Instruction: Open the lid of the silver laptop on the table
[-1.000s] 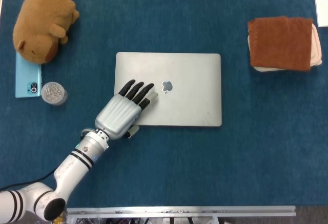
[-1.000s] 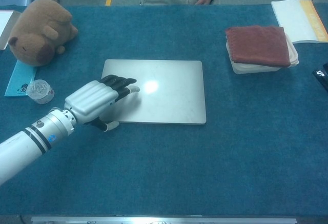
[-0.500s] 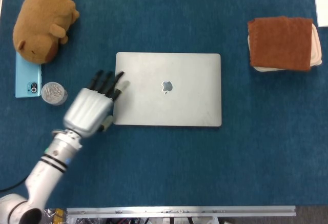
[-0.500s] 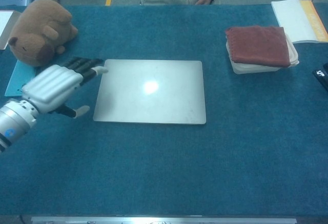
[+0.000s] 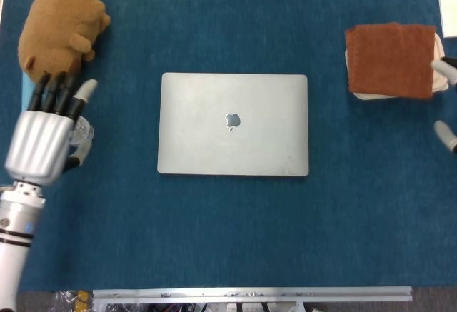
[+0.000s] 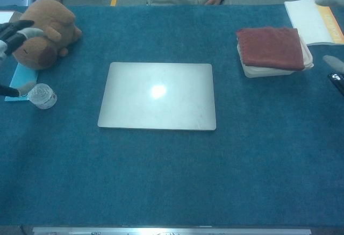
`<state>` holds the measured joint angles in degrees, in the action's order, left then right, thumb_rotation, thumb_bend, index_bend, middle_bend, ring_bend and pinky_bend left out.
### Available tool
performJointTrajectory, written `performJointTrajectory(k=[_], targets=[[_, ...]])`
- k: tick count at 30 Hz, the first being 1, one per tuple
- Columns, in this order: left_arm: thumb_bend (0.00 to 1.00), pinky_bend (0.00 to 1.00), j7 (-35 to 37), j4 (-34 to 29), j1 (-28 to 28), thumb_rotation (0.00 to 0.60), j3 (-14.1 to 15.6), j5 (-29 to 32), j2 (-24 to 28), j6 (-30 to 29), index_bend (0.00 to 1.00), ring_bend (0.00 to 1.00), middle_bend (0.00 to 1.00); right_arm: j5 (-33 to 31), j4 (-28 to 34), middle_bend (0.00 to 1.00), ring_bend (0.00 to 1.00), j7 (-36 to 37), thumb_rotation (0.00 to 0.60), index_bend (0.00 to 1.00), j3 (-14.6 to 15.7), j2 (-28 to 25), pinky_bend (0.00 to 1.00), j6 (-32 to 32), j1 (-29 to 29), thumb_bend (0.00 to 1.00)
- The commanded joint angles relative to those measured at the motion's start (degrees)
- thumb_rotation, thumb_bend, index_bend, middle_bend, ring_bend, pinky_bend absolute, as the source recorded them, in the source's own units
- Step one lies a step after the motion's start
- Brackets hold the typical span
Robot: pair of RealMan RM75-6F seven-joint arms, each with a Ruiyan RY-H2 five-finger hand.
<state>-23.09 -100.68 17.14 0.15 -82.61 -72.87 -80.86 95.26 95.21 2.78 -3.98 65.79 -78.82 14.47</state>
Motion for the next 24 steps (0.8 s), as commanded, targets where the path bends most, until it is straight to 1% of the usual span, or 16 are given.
performJointTrajectory(k=[1,3,7,13,18,24], targets=[[0.29,0.00,2.4,0.9,-1.7,0.600,-0.1,-2.1,1.4,-2.7,0.00,0.00,0.00,0.9,2.3,0.15,0.07,-1.4,0.600,0.12,0.2,1.0,0.09,1.4,1.4,0.23],[0.29,0.00,3.5,1.3,-2.6,0.600,0.1,-2.7,2.3,-3.7,0.00,0.00,0.00,1.0,3.8,0.14,0.07,-3.1,0.600,0.10,0.1,1.9,0.09,2.1,2.1,0.21],[0.29,0.00,2.3,0.6,-4.0,0.600,0.7,-2.3,5.1,-4.1,0.00,0.00,0.00,0.0,7.0,0.13,0.04,-7.7,0.600,0.01,0.2,3.7,0.09,4.5,3.2,0.11],[0.29,0.00,3.5,1.2,-6.3,0.600,0.7,-2.9,7.9,-6.8,0.00,0.00,0.00,-1.7,10.5,0.10,0.00,-15.7,0.600,0.00,0.4,7.5,0.09,7.9,4.8,0.02],[0.29,0.00,5.3,1.8,-7.8,0.600,0.4,-2.9,10.1,-8.3,0.00,0.00,0.00,-3.1,11.1,0.06,0.00,-21.0,0.600,0.00,0.3,11.1,0.05,11.0,6.8,0.00],[0.29,0.00,6.8,2.0,-9.0,0.600,0.2,-2.8,11.9,-8.7,0.00,0.00,0.00,-4.3,9.9,0.03,0.00,-24.7,0.600,0.00,0.2,16.1,0.04,15.4,9.9,0.00]])
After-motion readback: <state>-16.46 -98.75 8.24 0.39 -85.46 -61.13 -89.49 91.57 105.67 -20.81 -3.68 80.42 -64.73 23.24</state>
